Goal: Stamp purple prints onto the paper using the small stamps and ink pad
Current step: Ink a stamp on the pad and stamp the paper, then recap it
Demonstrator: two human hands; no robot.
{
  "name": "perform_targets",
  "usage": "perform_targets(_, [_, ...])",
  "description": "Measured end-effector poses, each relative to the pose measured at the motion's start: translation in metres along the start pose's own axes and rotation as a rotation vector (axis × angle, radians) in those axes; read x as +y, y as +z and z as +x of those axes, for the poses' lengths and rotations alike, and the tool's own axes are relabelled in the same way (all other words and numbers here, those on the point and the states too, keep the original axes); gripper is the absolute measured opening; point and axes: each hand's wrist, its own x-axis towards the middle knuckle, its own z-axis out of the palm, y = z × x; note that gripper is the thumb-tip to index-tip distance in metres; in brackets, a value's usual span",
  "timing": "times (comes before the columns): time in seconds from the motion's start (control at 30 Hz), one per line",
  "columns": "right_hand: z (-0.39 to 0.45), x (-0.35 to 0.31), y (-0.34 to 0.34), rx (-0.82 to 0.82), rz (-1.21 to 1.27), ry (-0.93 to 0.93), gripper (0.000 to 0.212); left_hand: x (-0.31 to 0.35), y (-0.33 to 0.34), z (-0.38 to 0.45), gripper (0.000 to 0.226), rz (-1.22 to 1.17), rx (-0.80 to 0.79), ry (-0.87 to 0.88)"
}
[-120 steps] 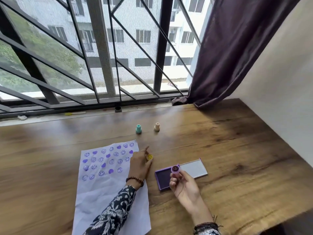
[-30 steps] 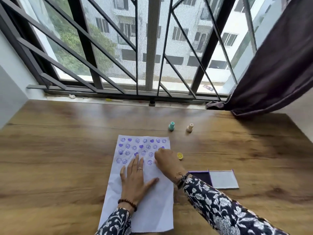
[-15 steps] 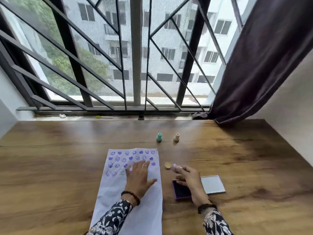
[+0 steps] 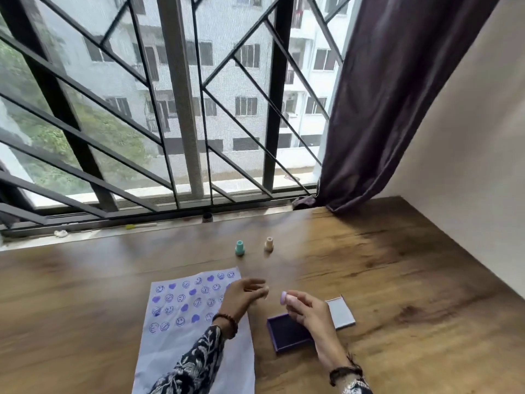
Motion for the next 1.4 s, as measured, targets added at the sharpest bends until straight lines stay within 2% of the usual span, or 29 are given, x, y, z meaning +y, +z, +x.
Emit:
perform_targets(0.1, [-0.002,-0.007,0.008,-0.039,-0.024,-0.092,0.009,0.002,0.0,-0.007,0.023,-0.505,-0.091,-0.147])
perform_targets(0.23, [-0.005,-0.012,0.015,-0.019,-0.092,-0.209,0.007,0.002,0.0,-0.013,0.017,-0.718,-0.135,-0.212])
perform_targets(0.43, [-0.004,-0.019,0.014,-0.016,-0.205,-0.259,0.013,0.004,0.0,-0.016,0.016,-0.782,-0.154,-0.246])
perform_targets(0.63, [-0.002,-0.021,0.012,-0.011,-0.273,-0.289,0.016,0.002,0.0,-0.019,0.016,-0.792,-0.194,-0.193])
perform_targets(0.83, [-0.001,-0.033,0.016,-0.046,-0.306,-0.301,0.014,0.007,0.001,-0.02,0.019,-0.847,-0.152,-0.178])
perform_targets(1.03, [0.005,-0.036,0.018,0.002,-0.413,-0.303,0.003,0.006,0.01,-0.022,0.016,-0.962,-0.158,-0.183])
perform_targets(1.2, [0.008,-0.028,0.019,-0.031,-0.227,-0.203,0.032,0.003,0.017,-0.017,0.024,-1.108,-0.174,-0.197])
perform_targets(1.3, [0.01,-0.02,0.017,-0.038,-0.225,-0.179,0.027,-0.003,0.02,-0.011,0.025,-1.098,-0.138,-0.218])
perform_targets(1.4, [0.019,-0.015,0.013,-0.013,-0.239,-0.186,0.026,-0.008,0.023,-0.002,0.014,-0.975,-0.083,-0.23])
